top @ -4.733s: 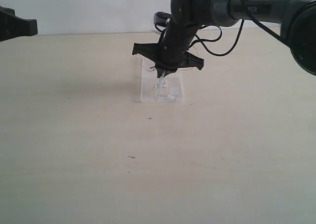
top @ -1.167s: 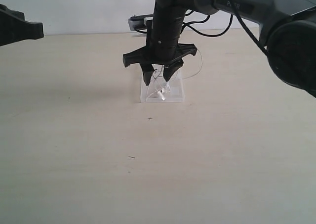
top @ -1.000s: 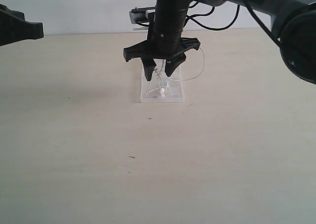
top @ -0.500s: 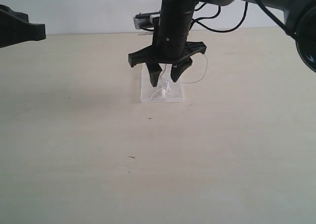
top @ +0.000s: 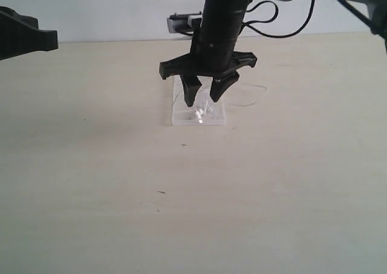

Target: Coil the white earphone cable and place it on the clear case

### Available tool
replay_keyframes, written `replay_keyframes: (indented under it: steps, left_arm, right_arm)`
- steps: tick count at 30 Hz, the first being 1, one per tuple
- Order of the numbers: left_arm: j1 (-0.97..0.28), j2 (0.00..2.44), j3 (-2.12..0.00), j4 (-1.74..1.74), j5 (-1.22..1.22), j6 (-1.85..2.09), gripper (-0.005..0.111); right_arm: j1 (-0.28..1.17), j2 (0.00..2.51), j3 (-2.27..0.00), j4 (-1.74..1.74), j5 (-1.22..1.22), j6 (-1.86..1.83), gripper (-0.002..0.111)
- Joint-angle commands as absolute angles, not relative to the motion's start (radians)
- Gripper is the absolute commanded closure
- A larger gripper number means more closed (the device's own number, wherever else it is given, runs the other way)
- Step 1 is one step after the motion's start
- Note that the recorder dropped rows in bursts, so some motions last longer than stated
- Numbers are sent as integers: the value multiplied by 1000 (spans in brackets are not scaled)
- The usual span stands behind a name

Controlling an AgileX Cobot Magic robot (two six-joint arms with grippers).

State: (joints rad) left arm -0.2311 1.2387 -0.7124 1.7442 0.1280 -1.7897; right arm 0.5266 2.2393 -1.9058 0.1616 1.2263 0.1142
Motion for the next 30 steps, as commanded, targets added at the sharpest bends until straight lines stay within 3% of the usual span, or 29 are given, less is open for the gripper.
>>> replay_keyframes:
  steps: [1, 9, 17, 25, 30]
  left_arm:
    - [-230, 1232, -710, 1744, 114, -1790, 107]
    - [-230, 1232, -710, 1744, 114, -1788, 107]
    - [-230, 1219, -707, 1744, 22, -1748, 107]
    - [-231, 815, -502, 1744, -120, -1735, 107]
    - [-231, 545, -385, 1708, -217, -1735, 107]
  right_arm:
    - [520, 2255, -1973, 69, 1221, 154, 56]
    - [520, 2277, -2064, 113, 1221, 104, 56]
    - [520, 1950, -2040, -34, 1221, 127, 57]
    - [522, 1464, -1516, 0, 1205, 125, 82]
    - [522, 1285, -1254, 72, 1054, 123, 84]
